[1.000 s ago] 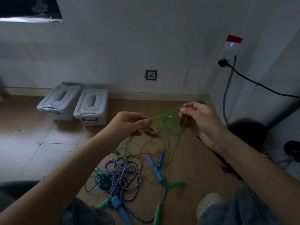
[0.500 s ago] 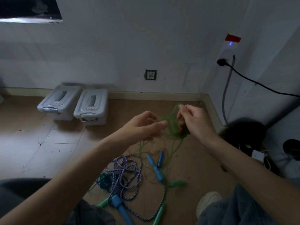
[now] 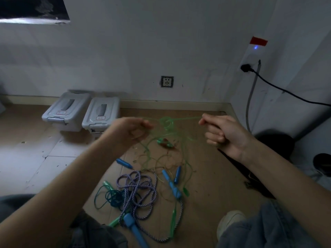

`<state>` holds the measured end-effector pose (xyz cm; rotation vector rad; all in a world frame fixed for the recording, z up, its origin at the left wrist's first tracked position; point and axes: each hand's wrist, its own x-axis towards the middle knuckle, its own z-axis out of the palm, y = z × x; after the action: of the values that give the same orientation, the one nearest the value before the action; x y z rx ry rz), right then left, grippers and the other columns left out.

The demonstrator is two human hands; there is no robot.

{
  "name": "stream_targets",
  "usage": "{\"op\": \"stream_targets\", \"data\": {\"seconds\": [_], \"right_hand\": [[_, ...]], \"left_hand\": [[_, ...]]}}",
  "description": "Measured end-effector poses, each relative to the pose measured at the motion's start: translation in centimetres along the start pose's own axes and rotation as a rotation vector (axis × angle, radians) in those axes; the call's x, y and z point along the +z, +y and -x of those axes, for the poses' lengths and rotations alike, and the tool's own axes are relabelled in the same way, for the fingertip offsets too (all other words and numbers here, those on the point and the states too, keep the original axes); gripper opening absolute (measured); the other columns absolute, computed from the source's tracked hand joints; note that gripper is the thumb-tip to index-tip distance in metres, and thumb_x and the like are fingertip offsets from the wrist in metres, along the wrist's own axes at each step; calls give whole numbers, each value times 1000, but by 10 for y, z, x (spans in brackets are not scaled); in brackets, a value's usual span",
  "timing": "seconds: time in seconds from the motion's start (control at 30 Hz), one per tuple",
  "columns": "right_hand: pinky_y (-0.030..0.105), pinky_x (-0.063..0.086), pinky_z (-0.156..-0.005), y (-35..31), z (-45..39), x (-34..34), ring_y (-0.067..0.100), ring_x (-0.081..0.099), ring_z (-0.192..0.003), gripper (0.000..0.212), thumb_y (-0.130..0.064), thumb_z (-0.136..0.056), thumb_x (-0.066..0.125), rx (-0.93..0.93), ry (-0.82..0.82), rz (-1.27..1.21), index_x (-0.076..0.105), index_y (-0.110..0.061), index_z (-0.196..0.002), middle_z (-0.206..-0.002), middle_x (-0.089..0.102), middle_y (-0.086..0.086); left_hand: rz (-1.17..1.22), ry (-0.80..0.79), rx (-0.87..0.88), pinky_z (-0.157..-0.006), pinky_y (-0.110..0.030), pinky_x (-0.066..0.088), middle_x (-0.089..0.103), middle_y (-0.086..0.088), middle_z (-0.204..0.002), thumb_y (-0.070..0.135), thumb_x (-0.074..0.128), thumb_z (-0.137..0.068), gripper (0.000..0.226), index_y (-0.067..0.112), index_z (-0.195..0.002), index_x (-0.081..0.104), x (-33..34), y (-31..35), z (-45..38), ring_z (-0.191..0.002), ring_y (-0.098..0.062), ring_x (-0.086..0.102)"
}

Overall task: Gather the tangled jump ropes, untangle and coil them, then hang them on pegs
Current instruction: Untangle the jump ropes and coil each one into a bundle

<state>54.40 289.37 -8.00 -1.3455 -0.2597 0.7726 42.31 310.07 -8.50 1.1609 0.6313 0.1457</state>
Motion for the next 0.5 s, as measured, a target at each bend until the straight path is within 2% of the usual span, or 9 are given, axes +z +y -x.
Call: {"op": "stream_targets", "data": {"seconds": [0.07,0.1,0.17,0.23,0.27,0.33,0.4,0.47,0.5], "right_hand": [[14,22,-34,3,-1,-6,5,23,-28,27,-20,-93,53,-8,-2,206,58,-7,-70,-34,28,-8],[16,21,-35,5,-2,-8,6,23,-28,29,-23,-92,54,-50,36,383,59,-8,-68,-34,29,-7],[19,23,-38,10,-5,-6,8,28,-30,27,-27,-92,55,-155,127,718,62,-13,-70,-38,34,-5],[20,33,-38,13,-6,-3,5,44,-36,13,-27,-90,58,-204,104,888,63,-18,-83,-48,48,-7],[21,40,-42,14,-6,0,4,55,-47,7,-27,-88,61,-184,26,927,61,-21,-91,-58,56,-8],[19,46,-62,16,-3,3,5,62,-80,31,-36,-81,67,-124,-161,1028,52,-33,-108,-93,62,-9],[20,44,-79,18,-2,10,5,56,-103,50,-48,-71,68,-134,-272,986,45,-43,-116,-119,54,-11],[27,46,-91,21,1,21,8,53,-114,55,-50,-67,68,-144,-368,770,49,-46,-118,-126,54,-13],[32,47,-93,23,1,25,11,54,-115,50,-46,-69,69,-139,-414,673,54,-44,-117,-124,58,-11]], "left_hand": [[289,70,-32,-38,-16,46,41,6,-35,6,39,-91,26,12,-66,40,-11,13,-2,-29,-4,41],[337,88,-24,-37,-16,45,36,7,-35,7,40,-91,28,15,-65,36,-14,17,-1,-28,-3,36],[268,36,-22,-29,-14,33,33,8,-38,9,43,-92,28,16,-66,37,-11,17,3,-28,-2,30],[142,-76,-9,-26,-11,23,34,8,-41,12,44,-93,23,16,-71,43,-3,12,5,-29,-1,27],[99,-137,10,-26,-11,20,35,9,-43,12,45,-93,19,17,-74,46,2,10,6,-30,-1,27],[28,-243,50,-28,-11,17,37,9,-47,13,49,-88,11,18,-79,50,10,10,11,-34,-1,26],[-33,-353,74,-32,-12,13,38,8,-51,16,54,-81,4,18,-82,52,18,11,17,-37,-1,26],[-67,-449,84,-35,-14,12,38,6,-54,19,56,-77,9,18,-85,53,25,10,22,-38,-1,26],[-72,-478,85,-35,-13,13,38,6,-54,19,57,-76,10,18,-85,54,27,9,23,-38,-1,27]]}}
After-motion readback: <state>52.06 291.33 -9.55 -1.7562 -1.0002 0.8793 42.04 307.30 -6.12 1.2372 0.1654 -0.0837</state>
